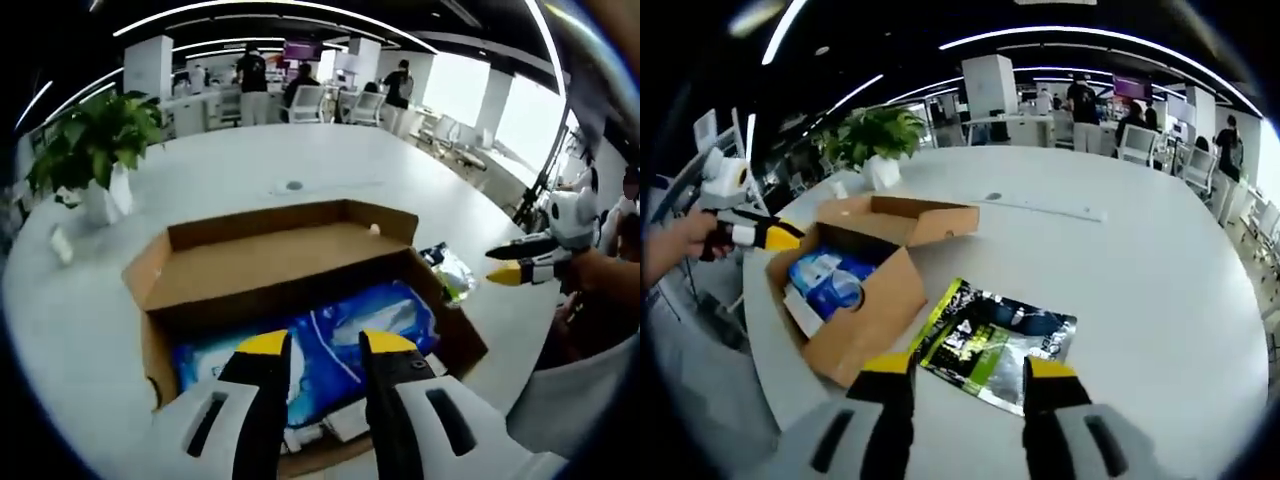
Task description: Operate the shoe box by opening the lid, removing the specified soft item, and placing it in the target area until the item is outside and the box remains undamaged.
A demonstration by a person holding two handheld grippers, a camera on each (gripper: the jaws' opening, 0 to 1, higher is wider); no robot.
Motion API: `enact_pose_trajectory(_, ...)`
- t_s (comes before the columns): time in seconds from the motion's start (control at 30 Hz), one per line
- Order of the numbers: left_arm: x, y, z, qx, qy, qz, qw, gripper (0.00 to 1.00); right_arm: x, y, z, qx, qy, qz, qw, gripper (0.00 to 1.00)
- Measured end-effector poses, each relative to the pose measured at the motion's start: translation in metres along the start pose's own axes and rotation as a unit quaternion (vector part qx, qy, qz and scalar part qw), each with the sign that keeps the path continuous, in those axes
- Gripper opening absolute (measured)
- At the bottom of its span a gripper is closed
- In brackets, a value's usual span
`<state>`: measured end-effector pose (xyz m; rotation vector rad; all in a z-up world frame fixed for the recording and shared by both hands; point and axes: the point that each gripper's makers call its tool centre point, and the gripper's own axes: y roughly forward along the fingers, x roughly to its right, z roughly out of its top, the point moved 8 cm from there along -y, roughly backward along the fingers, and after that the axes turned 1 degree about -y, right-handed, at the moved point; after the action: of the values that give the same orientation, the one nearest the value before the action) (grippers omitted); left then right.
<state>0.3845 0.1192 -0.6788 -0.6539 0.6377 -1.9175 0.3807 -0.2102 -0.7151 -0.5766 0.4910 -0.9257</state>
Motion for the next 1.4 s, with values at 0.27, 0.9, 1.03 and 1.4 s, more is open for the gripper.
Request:
enact_pose_trajectory(0.27,-0.020,-0.019,-0.016,0.000,-0.009,0.023,0.9997,0.27,-0.017,0.000,0.017,0.004,-0.036,0.024,0.9991,0.46)
enact_pose_trajectory(0.9,-0.061,-0.056,-0.043,0.006,-0.007,0.082,0.9966,0.27,-0.058,0.015,0.048,0.000,-0.128,0.065,0.9896,0.52)
enact_pose_trajectory(1.03,-0.068,-0.062,-0.050,0.005,-0.013,0.092,0.9957,0.26,-0.065,0.020,0.054,-0.002,-0.149,0.074,0.9861,0.53)
enact_pose_trajectory(1.4,-0.084,-0.068,-0.069,-0.002,-0.030,0.115,0.9929,0.19,-0.084,0.038,0.066,-0.012,-0.203,0.092,0.9748,0.51)
